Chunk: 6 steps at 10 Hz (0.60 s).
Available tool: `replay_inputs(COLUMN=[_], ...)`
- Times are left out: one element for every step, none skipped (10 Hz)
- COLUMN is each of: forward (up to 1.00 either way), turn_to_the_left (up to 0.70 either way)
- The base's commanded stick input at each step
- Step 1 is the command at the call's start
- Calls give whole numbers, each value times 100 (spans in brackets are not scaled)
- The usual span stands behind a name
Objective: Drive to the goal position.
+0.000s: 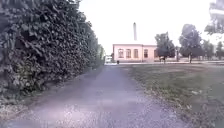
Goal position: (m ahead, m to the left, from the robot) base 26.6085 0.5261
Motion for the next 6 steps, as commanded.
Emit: replay_inputs(forward=[70,70,70,70,70,70], turn_to_the_left=[0,0,0,0,0,0])
